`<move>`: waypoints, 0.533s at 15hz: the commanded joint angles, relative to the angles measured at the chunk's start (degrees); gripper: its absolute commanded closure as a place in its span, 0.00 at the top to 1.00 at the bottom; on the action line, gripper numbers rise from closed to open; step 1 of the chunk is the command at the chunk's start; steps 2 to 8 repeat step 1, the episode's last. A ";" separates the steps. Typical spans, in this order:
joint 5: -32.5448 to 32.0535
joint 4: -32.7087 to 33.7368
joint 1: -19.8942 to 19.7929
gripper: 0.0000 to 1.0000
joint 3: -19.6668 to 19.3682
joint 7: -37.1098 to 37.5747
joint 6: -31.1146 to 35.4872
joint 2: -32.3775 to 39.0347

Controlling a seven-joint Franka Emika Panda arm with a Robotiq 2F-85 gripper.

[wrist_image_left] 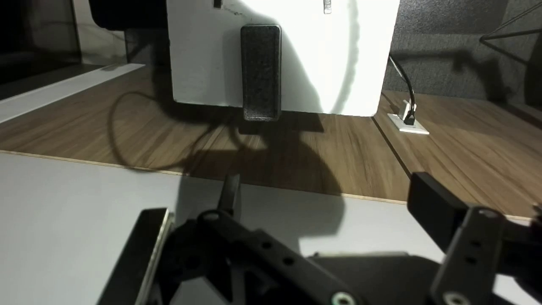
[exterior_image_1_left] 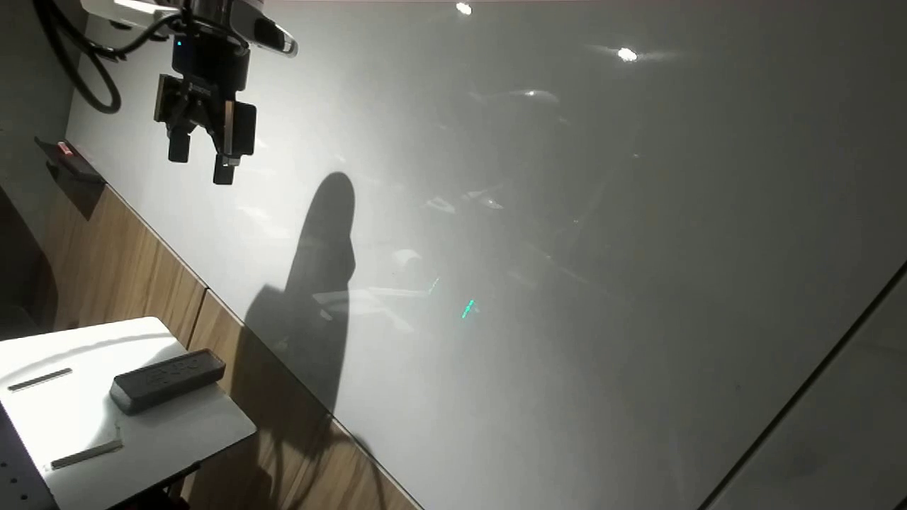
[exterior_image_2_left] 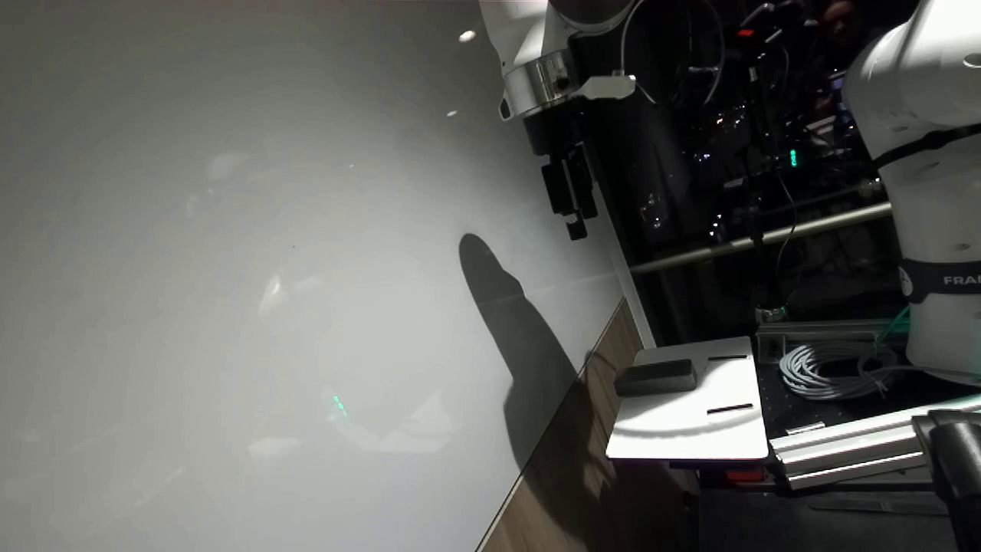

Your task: Erase the drawing on the white board

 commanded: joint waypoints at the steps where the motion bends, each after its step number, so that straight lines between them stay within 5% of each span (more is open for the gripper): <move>1: 0.36 0.11 -0.59 1.00 0.53 -0.30 -0.12 -0.02; 8: 0.36 0.11 -0.59 1.00 0.53 -0.30 -0.12 -0.02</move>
